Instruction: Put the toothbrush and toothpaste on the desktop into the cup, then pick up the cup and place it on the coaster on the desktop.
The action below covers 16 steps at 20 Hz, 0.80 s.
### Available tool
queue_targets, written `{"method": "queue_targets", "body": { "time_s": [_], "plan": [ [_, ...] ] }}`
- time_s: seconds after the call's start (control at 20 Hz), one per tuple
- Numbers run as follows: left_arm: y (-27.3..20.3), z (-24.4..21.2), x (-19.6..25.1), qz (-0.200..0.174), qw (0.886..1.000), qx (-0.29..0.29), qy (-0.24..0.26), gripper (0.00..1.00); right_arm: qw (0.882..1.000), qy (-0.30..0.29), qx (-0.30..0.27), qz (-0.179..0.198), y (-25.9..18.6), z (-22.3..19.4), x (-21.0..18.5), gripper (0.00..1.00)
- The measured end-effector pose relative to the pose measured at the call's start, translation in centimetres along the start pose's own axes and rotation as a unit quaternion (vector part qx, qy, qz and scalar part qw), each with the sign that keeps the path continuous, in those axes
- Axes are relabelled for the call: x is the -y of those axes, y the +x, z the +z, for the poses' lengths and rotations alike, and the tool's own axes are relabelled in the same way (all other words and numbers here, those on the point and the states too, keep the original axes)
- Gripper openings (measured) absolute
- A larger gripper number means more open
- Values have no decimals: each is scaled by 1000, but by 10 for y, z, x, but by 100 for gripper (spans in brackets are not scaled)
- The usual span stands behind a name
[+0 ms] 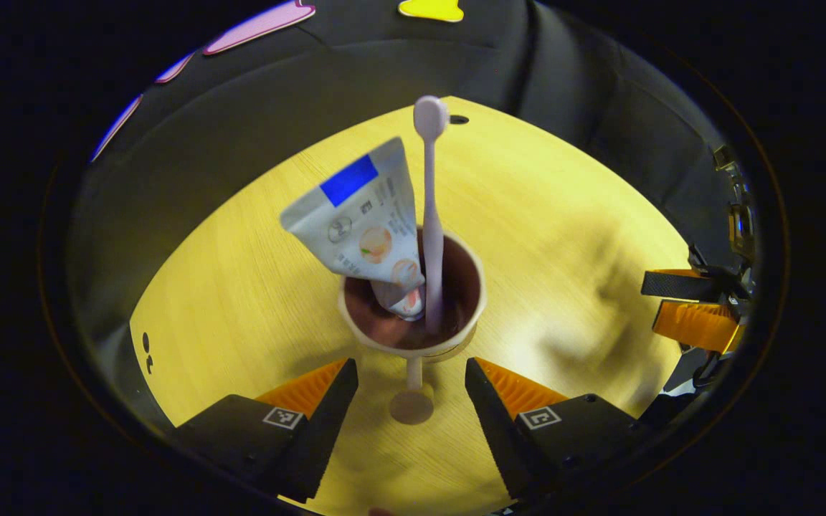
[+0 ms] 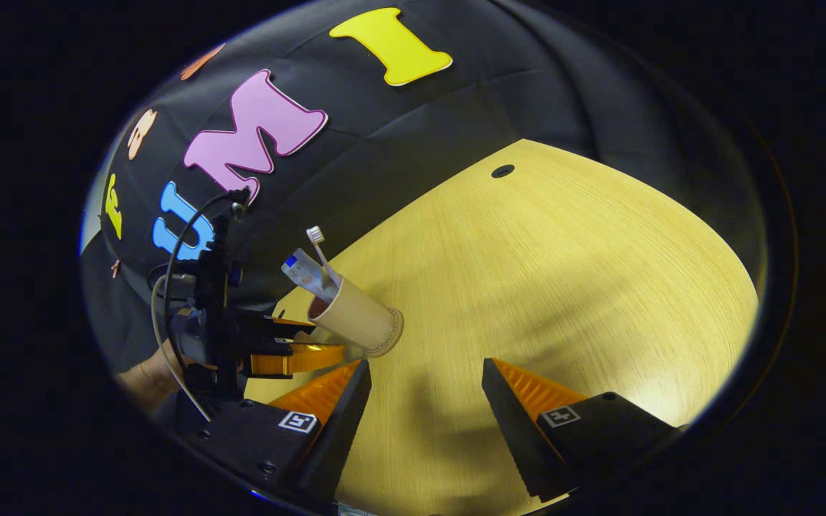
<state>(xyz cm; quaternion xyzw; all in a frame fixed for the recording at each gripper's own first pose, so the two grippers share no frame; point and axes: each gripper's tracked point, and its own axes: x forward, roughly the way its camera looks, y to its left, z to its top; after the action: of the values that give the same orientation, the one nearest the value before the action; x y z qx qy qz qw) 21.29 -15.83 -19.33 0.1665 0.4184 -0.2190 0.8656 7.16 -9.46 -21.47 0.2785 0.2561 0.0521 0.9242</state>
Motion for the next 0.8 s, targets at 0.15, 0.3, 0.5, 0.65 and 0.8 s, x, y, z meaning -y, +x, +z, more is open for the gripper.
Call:
{"method": "queue_targets", "body": {
  "time_s": [0.15,0.3,0.5,0.65,0.8],
  "plan": [
    [-29,3,2,8,999,46,-18,94,1000,-5,2,8,-4,6,-14,96],
    [-63,3,0,18,994,97,-38,94,999,-27,-5,17,-11,10,-28,96],
    [-112,-9,-7,34,986,147,-73,93,999,-35,-5,27,-29,9,-47,96],
    [-143,-19,-10,45,975,188,-113,93,999,-39,0,35,-41,4,-67,96],
    [-170,-31,-9,46,962,226,-144,93,998,-53,0,44,-49,-2,-86,96]
  ]
}}
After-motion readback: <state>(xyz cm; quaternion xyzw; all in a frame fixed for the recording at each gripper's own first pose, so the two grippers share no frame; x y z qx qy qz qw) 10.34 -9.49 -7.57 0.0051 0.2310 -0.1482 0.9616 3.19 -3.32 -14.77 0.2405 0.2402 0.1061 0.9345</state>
